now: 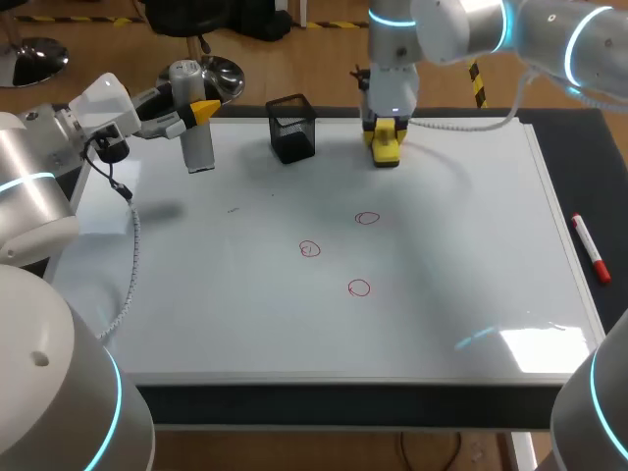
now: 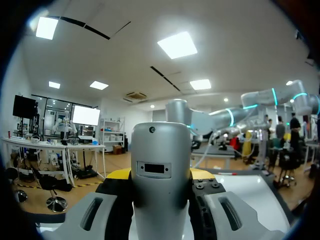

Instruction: Pick up the inspection probe, press it on each red-marked spot on the whiteboard one by one, put down the probe, pick up the eraser, and wipe off all the red marks.

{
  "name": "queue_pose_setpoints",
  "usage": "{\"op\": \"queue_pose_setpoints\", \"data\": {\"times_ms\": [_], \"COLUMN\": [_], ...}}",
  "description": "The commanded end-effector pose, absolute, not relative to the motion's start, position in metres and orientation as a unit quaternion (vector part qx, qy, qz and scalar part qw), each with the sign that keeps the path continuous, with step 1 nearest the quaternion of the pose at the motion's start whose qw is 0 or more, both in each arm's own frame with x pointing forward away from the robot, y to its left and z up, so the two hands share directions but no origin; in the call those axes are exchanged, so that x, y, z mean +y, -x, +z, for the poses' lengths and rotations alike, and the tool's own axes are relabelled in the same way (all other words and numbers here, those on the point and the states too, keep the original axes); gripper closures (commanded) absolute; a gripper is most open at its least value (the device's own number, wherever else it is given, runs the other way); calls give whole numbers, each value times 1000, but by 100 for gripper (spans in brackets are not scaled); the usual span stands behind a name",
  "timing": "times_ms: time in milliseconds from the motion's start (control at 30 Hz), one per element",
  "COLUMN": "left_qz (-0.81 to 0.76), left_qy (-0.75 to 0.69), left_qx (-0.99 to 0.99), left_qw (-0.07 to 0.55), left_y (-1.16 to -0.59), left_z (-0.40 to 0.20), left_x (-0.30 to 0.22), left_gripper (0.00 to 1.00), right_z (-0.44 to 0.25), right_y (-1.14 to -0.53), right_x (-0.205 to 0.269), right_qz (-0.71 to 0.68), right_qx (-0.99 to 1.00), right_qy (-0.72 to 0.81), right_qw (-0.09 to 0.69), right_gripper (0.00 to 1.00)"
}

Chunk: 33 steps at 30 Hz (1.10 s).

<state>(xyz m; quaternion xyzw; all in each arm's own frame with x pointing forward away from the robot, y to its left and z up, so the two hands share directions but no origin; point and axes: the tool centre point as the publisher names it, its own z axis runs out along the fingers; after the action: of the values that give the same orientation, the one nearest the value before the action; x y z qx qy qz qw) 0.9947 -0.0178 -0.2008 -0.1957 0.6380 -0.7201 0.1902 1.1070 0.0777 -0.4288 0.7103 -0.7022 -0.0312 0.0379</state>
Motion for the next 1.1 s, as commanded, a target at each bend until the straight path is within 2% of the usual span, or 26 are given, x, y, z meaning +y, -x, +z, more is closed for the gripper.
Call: {"op": "queue_pose_setpoints", "data": {"times_ms": [33, 533, 1100], "left_qz": [-721, -721, -721], "left_qy": [196, 196, 196], "left_qx": [637, 637, 637], "left_qw": [192, 192, 192], "left_y": [-995, -995, -995], "left_z": [-201, -201, -201], "left_x": [-18, -18, -18], "left_gripper": [100, 100, 100], "right_z": [-419, -376, -351], "right_y": [-1111, -1116, -1107], "right_x": [75, 42, -32], "right_qz": [-31, -20, -1], "right_qx": [-706, -744, -819], "right_qy": [-706, -667, -574], "right_qw": [42, 29, 9], "right_gripper": [100, 100, 100]}}
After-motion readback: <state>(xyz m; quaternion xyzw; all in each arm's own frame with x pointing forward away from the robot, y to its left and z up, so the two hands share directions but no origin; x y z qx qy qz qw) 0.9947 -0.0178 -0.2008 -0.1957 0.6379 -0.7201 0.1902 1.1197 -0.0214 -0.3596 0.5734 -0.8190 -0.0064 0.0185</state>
